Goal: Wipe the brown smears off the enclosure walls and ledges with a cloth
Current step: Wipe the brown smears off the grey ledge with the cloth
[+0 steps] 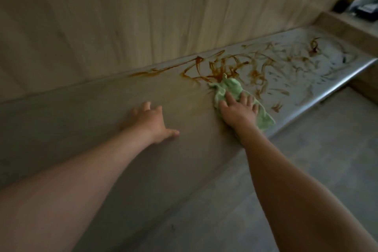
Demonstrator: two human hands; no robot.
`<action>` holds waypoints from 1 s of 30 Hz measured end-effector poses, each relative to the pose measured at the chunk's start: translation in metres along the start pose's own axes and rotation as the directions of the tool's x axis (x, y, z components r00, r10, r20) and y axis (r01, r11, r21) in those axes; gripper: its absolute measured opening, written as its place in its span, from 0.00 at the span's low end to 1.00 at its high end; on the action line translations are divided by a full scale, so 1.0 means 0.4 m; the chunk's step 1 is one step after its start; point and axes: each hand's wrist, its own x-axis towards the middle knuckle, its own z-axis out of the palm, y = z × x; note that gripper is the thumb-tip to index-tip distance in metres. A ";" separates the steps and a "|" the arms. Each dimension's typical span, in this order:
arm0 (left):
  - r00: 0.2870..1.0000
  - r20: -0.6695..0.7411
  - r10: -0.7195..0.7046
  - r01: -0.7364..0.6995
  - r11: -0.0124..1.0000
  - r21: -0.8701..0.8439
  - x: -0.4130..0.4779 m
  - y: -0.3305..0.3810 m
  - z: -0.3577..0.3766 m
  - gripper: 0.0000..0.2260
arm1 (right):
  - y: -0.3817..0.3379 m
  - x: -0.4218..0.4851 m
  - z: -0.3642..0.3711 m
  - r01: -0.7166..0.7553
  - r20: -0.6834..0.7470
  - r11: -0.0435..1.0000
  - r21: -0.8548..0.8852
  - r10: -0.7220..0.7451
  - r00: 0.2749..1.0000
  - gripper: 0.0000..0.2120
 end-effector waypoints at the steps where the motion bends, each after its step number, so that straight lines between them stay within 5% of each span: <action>1: 1.000 0.015 -0.022 0.022 1.000 0.014 0.015 0.019 0.008 0.54 | -0.040 -0.015 0.013 0.098 0.018 0.995 -0.012 -0.097 0.995 0.30; 4: 0.987 0.113 -0.110 0.106 0.993 0.047 0.061 0.064 -0.001 0.62 | -0.081 -0.080 0.050 0.512 0.049 0.857 -0.058 -0.510 0.859 0.27; 6: 0.969 0.187 -0.163 0.149 0.985 0.086 0.091 0.085 -0.028 0.68 | -0.014 -0.070 0.036 0.578 0.069 0.812 -0.081 -0.574 0.816 0.28; 9: 0.937 0.268 -0.225 0.212 0.974 0.077 0.115 0.123 -0.044 0.73 | 0.115 -0.012 -0.005 0.289 0.017 0.953 -0.088 -0.289 0.957 0.30; 12: 0.885 0.344 -0.314 0.323 0.946 0.032 0.132 0.160 -0.039 0.73 | 0.145 0.031 -0.021 0.114 0.054 0.992 -0.045 -0.111 0.992 0.30; 23: 0.769 0.489 -0.412 0.427 0.900 0.088 0.192 0.194 -0.046 0.75 | 0.080 0.125 -0.061 0.034 0.442 0.988 -0.153 0.038 0.896 0.34; 26: 0.760 0.504 -0.411 0.438 0.896 0.070 0.197 0.195 -0.035 0.75 | 0.009 0.199 -0.069 0.029 0.397 0.996 -0.081 0.006 0.918 0.33; 30: 0.755 0.511 -0.411 0.427 0.900 0.092 0.201 0.191 -0.025 0.74 | -0.106 0.258 -0.043 0.246 0.275 0.969 -0.025 -0.230 0.934 0.31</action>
